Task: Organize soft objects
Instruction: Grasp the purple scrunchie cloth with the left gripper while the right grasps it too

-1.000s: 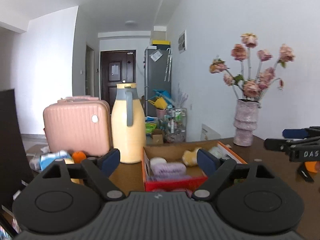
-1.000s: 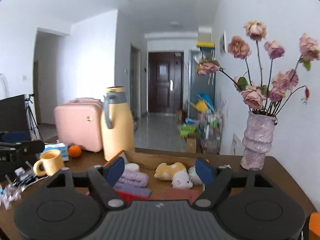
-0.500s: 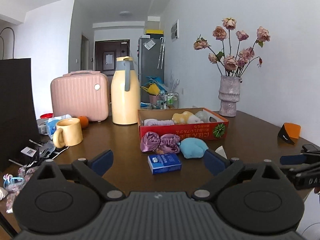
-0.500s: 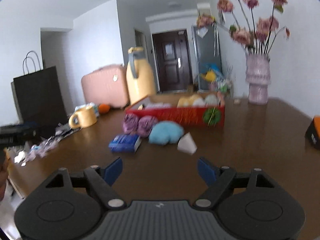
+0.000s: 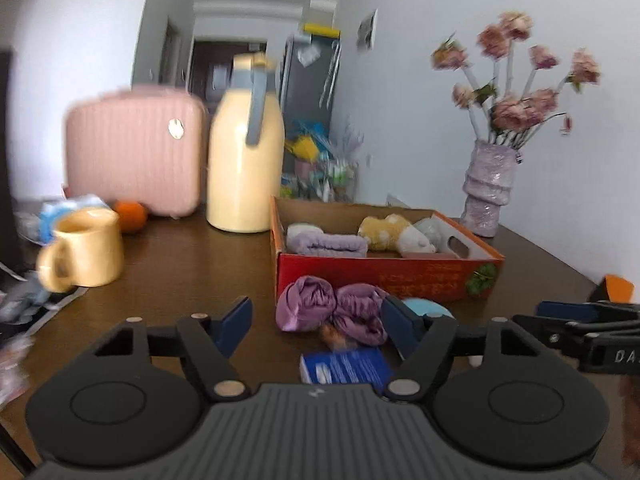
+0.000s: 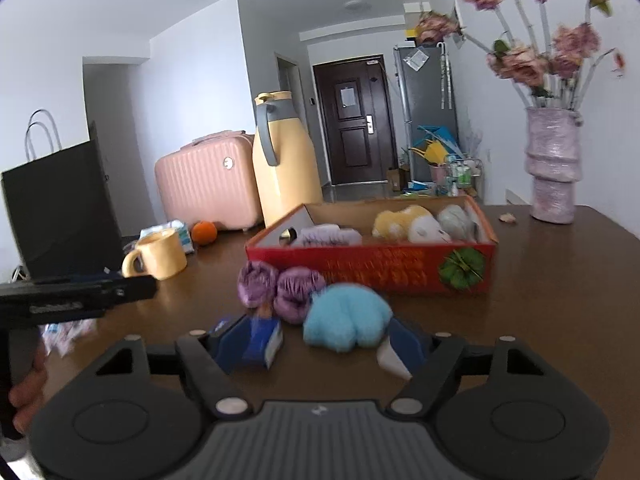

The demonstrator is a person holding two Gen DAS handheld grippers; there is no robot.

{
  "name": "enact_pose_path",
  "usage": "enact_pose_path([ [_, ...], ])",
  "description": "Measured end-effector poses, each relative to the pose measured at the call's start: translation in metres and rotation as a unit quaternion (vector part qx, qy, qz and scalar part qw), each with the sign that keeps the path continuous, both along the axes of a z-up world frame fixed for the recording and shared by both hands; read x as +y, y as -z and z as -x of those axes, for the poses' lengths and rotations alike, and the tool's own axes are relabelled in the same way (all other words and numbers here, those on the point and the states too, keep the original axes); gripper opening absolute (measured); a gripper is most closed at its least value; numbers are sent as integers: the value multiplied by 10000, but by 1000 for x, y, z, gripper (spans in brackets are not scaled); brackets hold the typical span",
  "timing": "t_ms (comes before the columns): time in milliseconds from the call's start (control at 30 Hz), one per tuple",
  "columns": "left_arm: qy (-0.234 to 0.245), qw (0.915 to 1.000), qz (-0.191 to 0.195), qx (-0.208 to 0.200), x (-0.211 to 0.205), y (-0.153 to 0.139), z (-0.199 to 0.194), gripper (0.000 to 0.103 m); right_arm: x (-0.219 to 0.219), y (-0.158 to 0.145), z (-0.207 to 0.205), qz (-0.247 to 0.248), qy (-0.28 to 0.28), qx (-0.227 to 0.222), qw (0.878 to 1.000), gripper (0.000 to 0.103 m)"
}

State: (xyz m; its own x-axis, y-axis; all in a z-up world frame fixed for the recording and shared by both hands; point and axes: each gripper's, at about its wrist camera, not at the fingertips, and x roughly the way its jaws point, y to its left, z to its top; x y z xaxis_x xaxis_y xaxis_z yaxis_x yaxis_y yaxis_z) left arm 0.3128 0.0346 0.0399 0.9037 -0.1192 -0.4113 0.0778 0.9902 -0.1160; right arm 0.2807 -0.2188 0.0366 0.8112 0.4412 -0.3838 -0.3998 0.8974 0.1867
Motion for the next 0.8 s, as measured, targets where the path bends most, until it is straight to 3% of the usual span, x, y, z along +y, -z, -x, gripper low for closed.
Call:
enact_pose_path([
  [167,106,9984,-64,544,1,26,-87,62,36,13,-97,-239,-85,458,9986,61],
  [233,140,9969,140,758,8,37,-109,48,51,24,-132,-248,-79,695,9972,57],
  [300,316,9939,500,936,18,48,-118,31,65,35,-156,-109,-157,850,9962,44],
  [333,412,9924,688,936,22,52,-118,29,72,41,-167,-3,-182,939,9954,26],
  [367,407,9919,785,910,25,55,-117,28,76,45,-174,66,-204,1055,9942,18],
  [467,431,9905,967,883,31,55,-114,15,81,55,-177,91,-333,1032,9941,13],
  [567,348,9898,1097,841,36,54,-113,11,77,55,-177,-24,-341,991,9945,2],
  [800,342,9937,942,509,29,38,-102,6,77,51,-169,-50,-347,764,9965,2],
])
